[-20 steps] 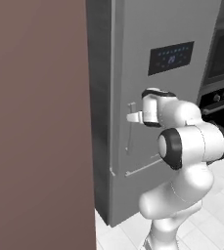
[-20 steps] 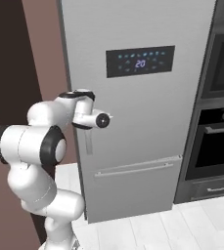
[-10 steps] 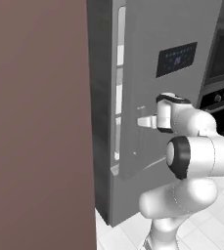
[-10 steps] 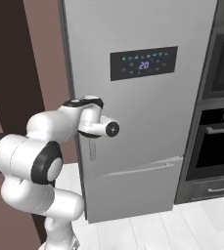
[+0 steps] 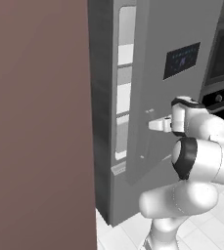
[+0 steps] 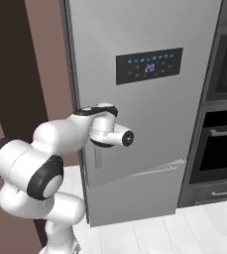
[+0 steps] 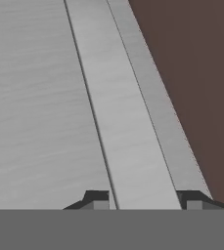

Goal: Place one of the steaks on the plate and the other in the bowl. Then place the bowl in the fridge.

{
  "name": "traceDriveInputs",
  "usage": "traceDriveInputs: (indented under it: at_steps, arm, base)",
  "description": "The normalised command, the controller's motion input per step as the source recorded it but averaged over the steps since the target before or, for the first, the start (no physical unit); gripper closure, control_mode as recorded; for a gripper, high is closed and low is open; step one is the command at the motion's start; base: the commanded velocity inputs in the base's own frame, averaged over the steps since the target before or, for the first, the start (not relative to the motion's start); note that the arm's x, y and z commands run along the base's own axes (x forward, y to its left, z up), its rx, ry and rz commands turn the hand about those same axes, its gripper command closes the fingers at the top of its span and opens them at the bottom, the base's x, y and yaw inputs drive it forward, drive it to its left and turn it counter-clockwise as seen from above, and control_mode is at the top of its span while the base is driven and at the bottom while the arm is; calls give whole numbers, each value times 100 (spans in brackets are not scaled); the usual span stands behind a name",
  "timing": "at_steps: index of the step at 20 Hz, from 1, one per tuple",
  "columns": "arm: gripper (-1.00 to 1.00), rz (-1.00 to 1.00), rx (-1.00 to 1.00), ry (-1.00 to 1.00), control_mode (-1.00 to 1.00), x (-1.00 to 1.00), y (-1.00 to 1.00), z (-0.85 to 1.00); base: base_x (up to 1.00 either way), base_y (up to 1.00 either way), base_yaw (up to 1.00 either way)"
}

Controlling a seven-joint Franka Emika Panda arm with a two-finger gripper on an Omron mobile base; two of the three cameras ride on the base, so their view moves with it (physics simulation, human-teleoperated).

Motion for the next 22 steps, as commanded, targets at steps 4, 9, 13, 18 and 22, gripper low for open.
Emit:
traceDriveInputs:
  at_steps: [4,9,13,18,22]
  arm:
    - [100,11,9,0,-100,-16,-100,0]
    - [100,10,8,0,-100,-16,-100,0]
    - [100,10,7,0,-100,-8,-100,0]
    - [100,10,8,0,-100,-5,-100,0]
    - [100,10,8,0,-100,-3,-100,0]
  base:
    - [0,0,0]
    - [0,0,0]
    - [0,0,0]
    - [0,0,0]
    - [0,0,0]
